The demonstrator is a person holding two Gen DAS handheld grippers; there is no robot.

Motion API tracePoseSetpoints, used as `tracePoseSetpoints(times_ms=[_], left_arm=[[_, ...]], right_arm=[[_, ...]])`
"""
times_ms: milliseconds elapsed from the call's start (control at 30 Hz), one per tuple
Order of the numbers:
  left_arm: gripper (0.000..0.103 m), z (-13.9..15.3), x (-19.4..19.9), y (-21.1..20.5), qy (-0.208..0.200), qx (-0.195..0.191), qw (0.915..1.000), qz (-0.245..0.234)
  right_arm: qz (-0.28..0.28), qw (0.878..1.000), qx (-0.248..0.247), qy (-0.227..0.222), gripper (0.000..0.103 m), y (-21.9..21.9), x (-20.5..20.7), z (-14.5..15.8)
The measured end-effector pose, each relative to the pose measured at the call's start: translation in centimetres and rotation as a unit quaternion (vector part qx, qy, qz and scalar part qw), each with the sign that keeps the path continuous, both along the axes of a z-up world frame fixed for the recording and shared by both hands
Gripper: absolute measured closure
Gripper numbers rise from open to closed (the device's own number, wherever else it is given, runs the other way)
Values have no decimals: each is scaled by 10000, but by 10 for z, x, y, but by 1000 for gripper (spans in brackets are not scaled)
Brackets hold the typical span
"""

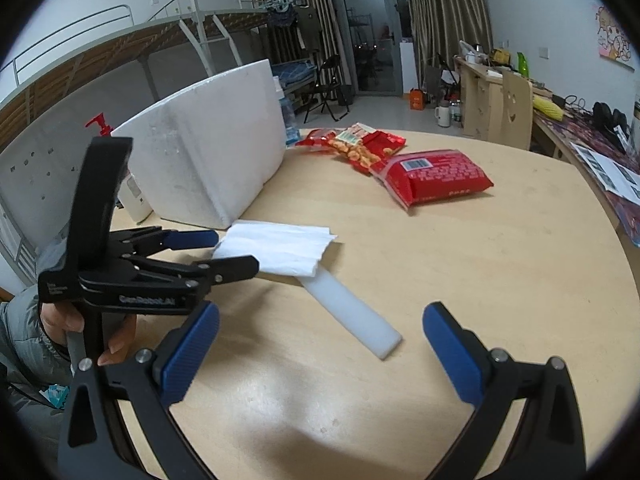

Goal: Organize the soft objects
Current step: 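Grasp the stack of white face masks with the left tool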

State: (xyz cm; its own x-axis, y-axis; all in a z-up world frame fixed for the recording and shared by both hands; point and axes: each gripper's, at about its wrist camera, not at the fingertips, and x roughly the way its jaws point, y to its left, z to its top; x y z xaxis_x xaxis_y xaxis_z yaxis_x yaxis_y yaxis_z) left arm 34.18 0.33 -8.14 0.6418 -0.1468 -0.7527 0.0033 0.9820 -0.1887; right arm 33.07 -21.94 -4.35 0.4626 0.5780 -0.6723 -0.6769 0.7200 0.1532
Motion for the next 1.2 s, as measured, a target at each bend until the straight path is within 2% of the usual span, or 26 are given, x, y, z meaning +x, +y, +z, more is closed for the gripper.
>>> tracePoseSetpoints(times_ms=[167, 300, 400, 467, 600, 633, 733, 900, 1000, 1067, 1200], left_arm=[[29, -3, 3, 0, 28, 128, 9999, 3], [33, -6, 8, -5, 22, 533, 9986, 63], [40, -9, 9, -12, 79, 881, 9961, 31], [55, -9, 10, -10, 62, 894, 9960, 71], [74, -8, 13, -2, 26, 898, 9957, 228], [82, -7, 13, 0, 25, 876, 9958, 269], [93, -7, 14, 5, 12, 849, 9958, 341], [99, -6, 12, 10, 12, 687, 9973, 273], [100, -5, 7, 6, 87, 577, 9983, 14], [100, -4, -1, 2, 196, 276, 9990, -299], [100, -2, -19, -8, 275, 226, 9979, -532]], right_arm=[[97, 9999, -26, 41, 0, 5, 2, -3], [133, 9998, -51, 115, 0, 8, 6, -8], [152, 9998, -51, 137, 0, 8, 6, -9], [178, 9997, -49, 146, 0, 9, 5, -8], [201, 9997, -77, 144, 0, 11, 6, -7], [219, 9996, -81, 149, 0, 12, 6, -7], [241, 9995, -137, 142, 0, 16, 7, -7], [252, 9993, -195, 189, 0, 20, 9, -11], [218, 9993, -209, 201, 0, 19, 8, -10], [199, 9993, -226, 205, 0, 17, 8, -10], [135, 9994, -257, 196, 0, 15, 8, -7]])
